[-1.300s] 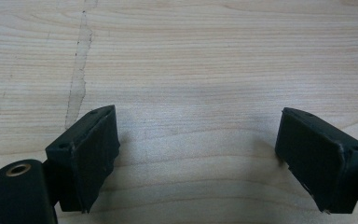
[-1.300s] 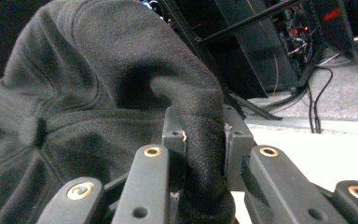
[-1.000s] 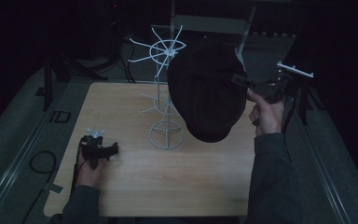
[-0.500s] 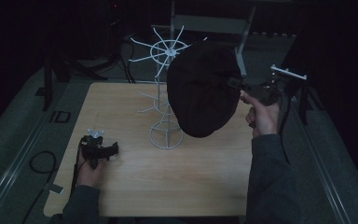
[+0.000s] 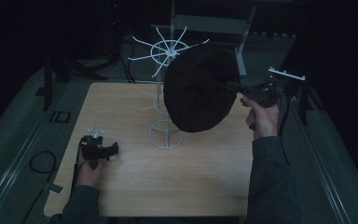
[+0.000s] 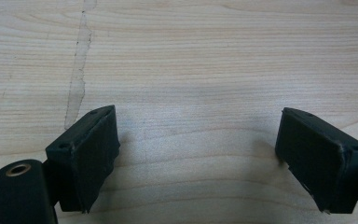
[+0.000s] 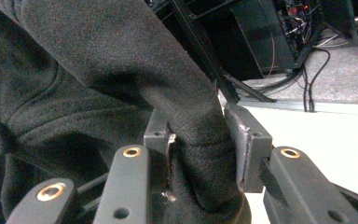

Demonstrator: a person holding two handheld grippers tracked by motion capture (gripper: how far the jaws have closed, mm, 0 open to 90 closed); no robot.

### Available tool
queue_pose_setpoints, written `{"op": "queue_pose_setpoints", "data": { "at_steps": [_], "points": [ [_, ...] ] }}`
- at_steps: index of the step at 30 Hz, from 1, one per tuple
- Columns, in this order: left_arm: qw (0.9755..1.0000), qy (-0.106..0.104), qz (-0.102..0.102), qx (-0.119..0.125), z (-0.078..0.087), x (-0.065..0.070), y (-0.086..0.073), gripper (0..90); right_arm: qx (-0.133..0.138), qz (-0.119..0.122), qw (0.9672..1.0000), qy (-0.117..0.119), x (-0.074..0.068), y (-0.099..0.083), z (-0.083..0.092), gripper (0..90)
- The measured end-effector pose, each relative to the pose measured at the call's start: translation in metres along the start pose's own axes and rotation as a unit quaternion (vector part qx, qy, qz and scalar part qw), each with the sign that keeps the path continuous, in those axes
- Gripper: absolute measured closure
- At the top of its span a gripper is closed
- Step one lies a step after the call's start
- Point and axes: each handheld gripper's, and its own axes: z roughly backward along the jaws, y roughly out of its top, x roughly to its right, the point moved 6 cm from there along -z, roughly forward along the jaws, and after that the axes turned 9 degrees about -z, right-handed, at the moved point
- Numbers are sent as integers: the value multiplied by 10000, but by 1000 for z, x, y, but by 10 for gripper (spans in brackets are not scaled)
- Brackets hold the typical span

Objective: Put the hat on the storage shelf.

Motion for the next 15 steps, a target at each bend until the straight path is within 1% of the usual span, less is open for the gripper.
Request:
{"op": "queue_pose_setpoints", "data": {
  "at_steps": [4, 8, 13, 15],
  "points": [
    [10000, -1, -5, -3, 0, 0, 0, 143, -24, 83, 10000, -11, 1, -1, 2, 620],
    [10000, -1, -5, -4, 0, 0, 0, 143, -113, 198, 9997, 1, 2, -4, 6, 610],
    [10000, 2, -4, 3, 0, 0, 0, 143, -188, 332, 9993, -49, 5, -6, 15, 606],
    [10000, 2, -6, 1, 0, 0, 0, 143, -194, 326, 9992, -92, 6, -7, 18, 612]
  ]
}}
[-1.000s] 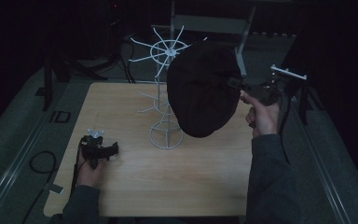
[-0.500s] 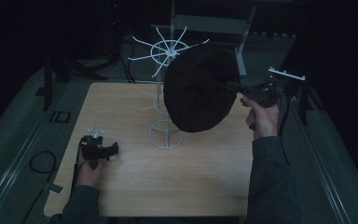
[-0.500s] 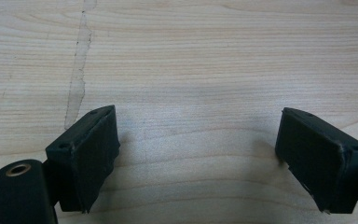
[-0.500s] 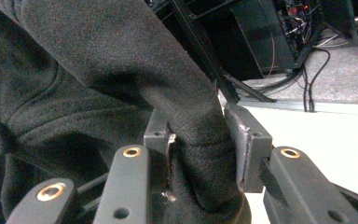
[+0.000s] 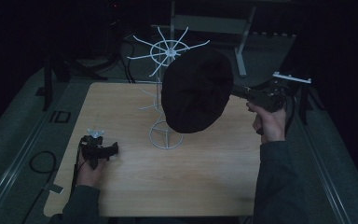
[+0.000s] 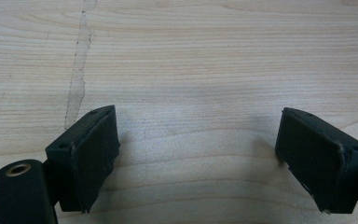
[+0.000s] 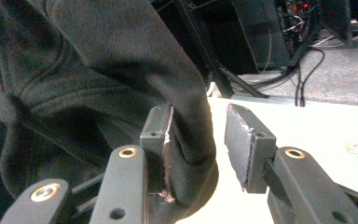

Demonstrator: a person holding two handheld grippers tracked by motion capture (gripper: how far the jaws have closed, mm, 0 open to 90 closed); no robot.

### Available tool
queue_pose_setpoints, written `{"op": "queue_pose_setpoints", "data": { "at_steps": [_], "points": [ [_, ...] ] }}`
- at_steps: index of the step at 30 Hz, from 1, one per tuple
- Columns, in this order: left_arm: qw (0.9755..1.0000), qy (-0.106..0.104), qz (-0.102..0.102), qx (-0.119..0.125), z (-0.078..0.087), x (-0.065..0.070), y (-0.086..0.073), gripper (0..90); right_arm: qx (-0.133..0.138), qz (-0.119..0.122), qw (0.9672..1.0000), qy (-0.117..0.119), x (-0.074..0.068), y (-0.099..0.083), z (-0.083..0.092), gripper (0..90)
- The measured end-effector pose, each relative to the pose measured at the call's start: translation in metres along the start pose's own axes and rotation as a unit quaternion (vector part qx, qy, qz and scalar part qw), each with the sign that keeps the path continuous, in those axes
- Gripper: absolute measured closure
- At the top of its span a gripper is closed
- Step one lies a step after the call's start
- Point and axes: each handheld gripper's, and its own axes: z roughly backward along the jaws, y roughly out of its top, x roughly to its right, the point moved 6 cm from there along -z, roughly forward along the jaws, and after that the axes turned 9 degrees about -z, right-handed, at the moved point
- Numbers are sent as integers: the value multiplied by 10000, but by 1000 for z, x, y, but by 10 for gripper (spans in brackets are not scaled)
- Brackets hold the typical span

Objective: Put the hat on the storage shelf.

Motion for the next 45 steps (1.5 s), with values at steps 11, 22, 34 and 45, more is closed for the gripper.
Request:
{"op": "queue_pose_setpoints", "data": {
  "at_steps": [11, 22, 34, 45],
  "points": [
    [10000, -5, 0, -2, 0, 0, 0, 143, -251, 259, 9966, -742, 17, -14, 6, 631],
    [10000, -3, 4, 1, 0, 0, 0, 142, -721, 668, 9814, -1647, 30, -31, 1, 684],
    [10000, -4, 0, -3, 0, 0, 0, 143, -1201, 884, 9646, -2174, 44, -53, -10, 699],
    [10000, -4, 2, -1, 0, 0, 0, 143, -1468, 804, 9588, -2294, 58, -73, -18, 691]
  ]
}}
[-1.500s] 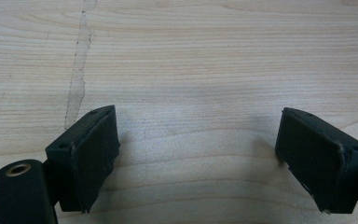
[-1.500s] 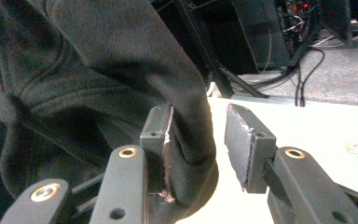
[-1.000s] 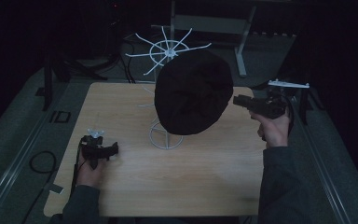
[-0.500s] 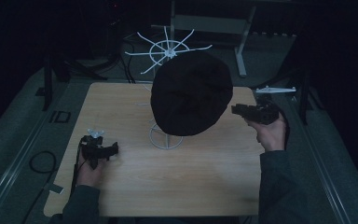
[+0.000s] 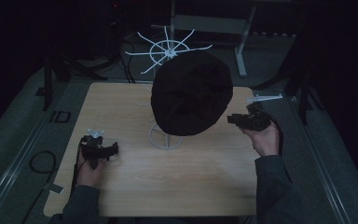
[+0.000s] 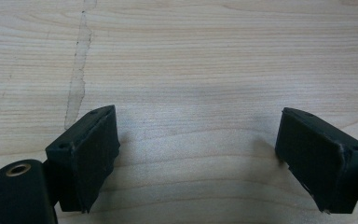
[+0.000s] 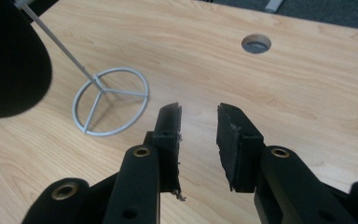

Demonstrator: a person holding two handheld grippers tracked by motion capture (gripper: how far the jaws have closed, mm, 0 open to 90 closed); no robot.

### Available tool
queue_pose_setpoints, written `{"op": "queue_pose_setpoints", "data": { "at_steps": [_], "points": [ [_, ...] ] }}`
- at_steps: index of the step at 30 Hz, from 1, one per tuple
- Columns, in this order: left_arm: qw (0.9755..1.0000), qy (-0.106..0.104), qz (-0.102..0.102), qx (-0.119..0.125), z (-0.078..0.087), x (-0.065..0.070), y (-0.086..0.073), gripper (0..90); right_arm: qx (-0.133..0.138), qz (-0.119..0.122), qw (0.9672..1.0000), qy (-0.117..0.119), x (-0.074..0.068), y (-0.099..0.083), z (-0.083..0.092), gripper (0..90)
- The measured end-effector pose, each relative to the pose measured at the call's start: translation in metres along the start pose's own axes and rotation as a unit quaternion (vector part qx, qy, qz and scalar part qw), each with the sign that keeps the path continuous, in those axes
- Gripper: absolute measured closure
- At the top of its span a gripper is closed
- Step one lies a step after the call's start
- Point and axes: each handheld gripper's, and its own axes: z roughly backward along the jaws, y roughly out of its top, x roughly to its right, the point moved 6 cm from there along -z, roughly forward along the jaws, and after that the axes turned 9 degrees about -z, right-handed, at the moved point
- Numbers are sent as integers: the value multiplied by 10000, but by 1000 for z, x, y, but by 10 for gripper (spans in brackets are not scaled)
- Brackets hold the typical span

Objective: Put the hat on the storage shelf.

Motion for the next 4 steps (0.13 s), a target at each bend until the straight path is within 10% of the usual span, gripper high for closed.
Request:
{"op": "queue_pose_setpoints", "data": {
  "at_steps": [4],
  "points": [
    [10000, 0, -3, -2, 0, 0, 0, 142, -121, 27, 9999, -85, 1, -7, -6, 688]
  ]
}}
